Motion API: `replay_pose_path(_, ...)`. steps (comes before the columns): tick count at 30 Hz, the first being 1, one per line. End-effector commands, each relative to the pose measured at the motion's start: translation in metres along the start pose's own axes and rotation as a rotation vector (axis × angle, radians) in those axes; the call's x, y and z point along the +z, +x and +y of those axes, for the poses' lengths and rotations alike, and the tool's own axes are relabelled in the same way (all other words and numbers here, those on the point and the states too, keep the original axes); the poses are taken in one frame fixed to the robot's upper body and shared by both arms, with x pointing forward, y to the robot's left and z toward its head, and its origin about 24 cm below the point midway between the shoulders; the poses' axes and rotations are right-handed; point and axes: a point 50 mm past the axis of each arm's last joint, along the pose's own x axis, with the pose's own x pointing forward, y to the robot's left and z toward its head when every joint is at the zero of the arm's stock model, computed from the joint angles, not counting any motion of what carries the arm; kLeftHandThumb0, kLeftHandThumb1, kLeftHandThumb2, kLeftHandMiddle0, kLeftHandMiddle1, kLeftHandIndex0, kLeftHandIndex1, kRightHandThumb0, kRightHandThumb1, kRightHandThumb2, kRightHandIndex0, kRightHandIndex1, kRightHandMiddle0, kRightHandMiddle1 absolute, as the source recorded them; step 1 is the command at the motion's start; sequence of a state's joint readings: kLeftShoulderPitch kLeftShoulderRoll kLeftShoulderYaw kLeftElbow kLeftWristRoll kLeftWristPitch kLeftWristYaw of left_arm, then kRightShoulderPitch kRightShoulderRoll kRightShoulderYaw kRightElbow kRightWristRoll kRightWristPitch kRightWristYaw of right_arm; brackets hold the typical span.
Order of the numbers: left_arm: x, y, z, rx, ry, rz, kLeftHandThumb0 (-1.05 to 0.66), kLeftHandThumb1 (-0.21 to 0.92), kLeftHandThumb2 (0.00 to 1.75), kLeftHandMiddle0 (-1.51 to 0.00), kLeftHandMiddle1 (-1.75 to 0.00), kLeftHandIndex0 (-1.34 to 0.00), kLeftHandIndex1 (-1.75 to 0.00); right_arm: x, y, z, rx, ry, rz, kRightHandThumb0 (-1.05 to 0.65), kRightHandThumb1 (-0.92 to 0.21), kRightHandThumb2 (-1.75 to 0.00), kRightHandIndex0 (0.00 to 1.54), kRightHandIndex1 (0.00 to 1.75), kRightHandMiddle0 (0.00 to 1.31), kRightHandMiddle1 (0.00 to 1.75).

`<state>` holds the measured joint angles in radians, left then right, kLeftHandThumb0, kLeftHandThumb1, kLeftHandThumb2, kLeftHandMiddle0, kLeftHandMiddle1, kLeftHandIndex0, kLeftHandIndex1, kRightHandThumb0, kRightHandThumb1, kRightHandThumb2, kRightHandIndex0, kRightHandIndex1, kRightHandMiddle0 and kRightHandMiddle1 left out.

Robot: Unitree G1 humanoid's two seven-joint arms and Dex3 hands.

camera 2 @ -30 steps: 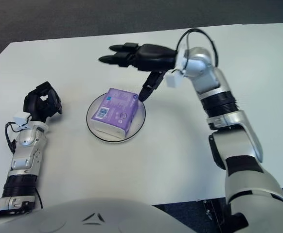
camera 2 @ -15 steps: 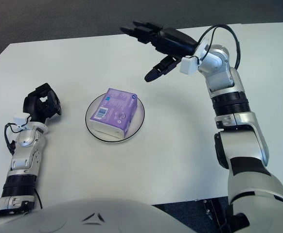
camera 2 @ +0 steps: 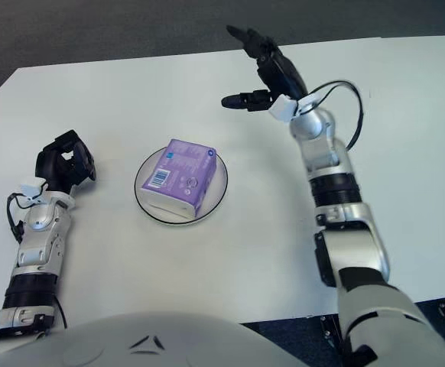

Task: Put the tissue paper into the plate.

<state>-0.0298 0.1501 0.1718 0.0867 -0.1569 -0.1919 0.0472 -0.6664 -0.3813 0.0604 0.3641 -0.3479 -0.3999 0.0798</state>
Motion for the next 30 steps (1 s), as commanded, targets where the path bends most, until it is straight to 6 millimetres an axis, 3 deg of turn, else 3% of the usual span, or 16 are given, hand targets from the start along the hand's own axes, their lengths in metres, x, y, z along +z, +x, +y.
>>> replay_pose_path(1,-0.049,-0.043,-0.009,0.04,-0.041,0.204,-0.42,0.67,0.95,-1.35,-1.75,-1.03,-1.75,-0.003,-0.01,0.0,-0.093,0.029,0.06,-0.84,-0.91,-0.19,0.08,0.77,0.0,0.74)
replay_pose_path(5,-0.046,-0.044,-0.01,0.042,-0.001,0.169,-0.43,0.66,0.95,-1.35,-1.75,-1.05,-1.75,-0.007,-0.017,0.004,-0.125,0.071,0.133,-0.77,-0.88,-0.27,0.07,0.95,0.0,0.86)
replay_pose_path(11,-0.044,-0.045,-0.012,0.047,0.055,0.135,-0.43,0.64,0.96,-1.36,-1.75,-1.09,-1.75,-0.013,-0.023,0.001,-0.186,0.16,0.213,-0.64,-0.71,-0.62,0.14,1.13,0.0,1.03)
replay_pose_path(16,-0.04,-0.047,-0.014,0.043,0.088,0.099,-0.44,0.65,0.97,-1.39,-1.75,-1.12,-1.75,-0.022,-0.032,0.0,-0.277,0.316,0.268,-0.46,-0.58,-0.9,0.25,1.29,0.0,1.4)
replay_pose_path(19,-0.037,-0.048,-0.015,0.038,0.096,0.082,-0.44,0.65,0.98,-1.39,-1.75,-1.13,-1.75,-0.025,-0.035,0.001,-0.304,0.39,0.295,-0.41,-0.56,-0.98,0.29,1.33,0.0,1.56)
replay_pose_path(22,-0.036,-0.049,-0.015,0.037,0.098,0.075,-0.44,0.66,0.98,-1.4,-1.75,-1.14,-1.75,-0.026,-0.038,0.003,-0.313,0.428,0.31,-0.37,-0.8,-0.67,0.29,1.36,0.13,1.68)
replay_pose_path(23,-0.035,-0.049,-0.015,0.036,0.098,0.072,-0.44,0.66,0.98,-1.4,-1.75,-1.14,-1.75,-0.026,-0.041,0.005,-0.318,0.452,0.319,-0.36,-0.83,-0.63,0.29,1.37,0.16,1.71)
replay_pose_path(30,-0.029,-0.05,-0.017,0.035,0.087,0.039,-0.44,0.68,0.98,-1.4,-1.75,-1.15,-1.75,-0.028,-0.053,0.012,-0.361,0.586,0.379,-0.36,-0.82,-0.66,0.25,1.41,0.24,1.74)
